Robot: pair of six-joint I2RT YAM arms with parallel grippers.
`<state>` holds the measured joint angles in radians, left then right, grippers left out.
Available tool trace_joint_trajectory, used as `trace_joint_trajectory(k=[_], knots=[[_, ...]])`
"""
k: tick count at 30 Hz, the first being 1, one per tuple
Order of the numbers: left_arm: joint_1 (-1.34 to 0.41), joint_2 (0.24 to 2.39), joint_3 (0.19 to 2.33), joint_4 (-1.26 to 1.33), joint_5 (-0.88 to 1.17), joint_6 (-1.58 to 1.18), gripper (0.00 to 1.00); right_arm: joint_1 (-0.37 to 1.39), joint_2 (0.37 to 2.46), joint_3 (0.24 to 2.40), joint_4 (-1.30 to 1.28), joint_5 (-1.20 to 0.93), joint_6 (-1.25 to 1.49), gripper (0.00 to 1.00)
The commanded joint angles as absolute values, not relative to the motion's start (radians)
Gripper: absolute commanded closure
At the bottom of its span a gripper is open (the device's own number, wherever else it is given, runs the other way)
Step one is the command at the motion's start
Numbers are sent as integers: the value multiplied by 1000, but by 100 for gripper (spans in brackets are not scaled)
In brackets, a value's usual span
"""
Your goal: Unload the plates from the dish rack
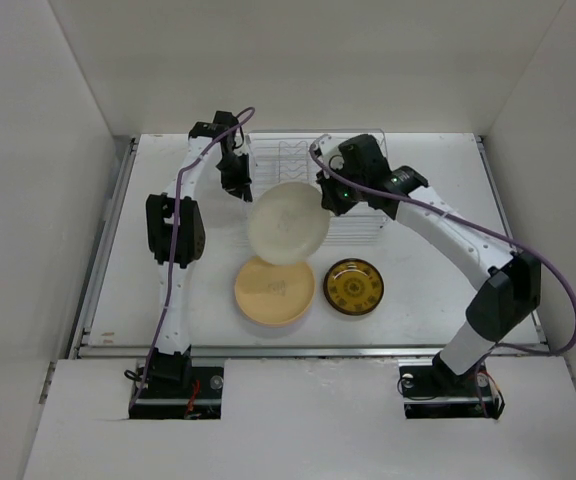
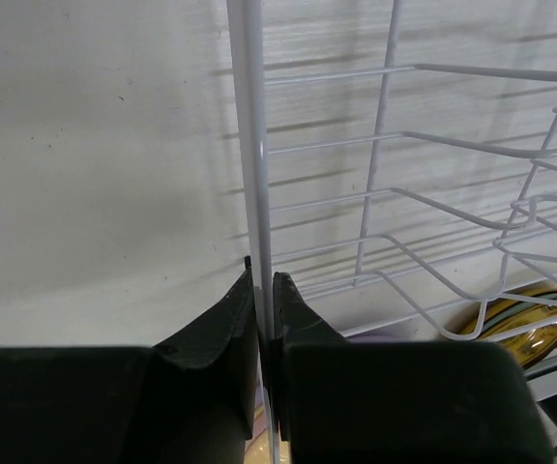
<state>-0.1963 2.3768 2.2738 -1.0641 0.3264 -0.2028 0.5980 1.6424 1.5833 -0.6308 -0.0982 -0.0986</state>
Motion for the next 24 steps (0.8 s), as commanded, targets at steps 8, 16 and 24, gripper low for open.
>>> trace_joint_trajectory(k=[8,16,24], knots=[[-173,2427,2345,-1092,230,-157,88,675,1795,1549,-788,-344,-42,100],[-173,2384,2327,-1121,183,-110,66,729,1917,1562,-827,-285,-31,95],[-173,2318,2316,-1121,164,-89,49,764,1921,1552,-827,-187,-9,66]])
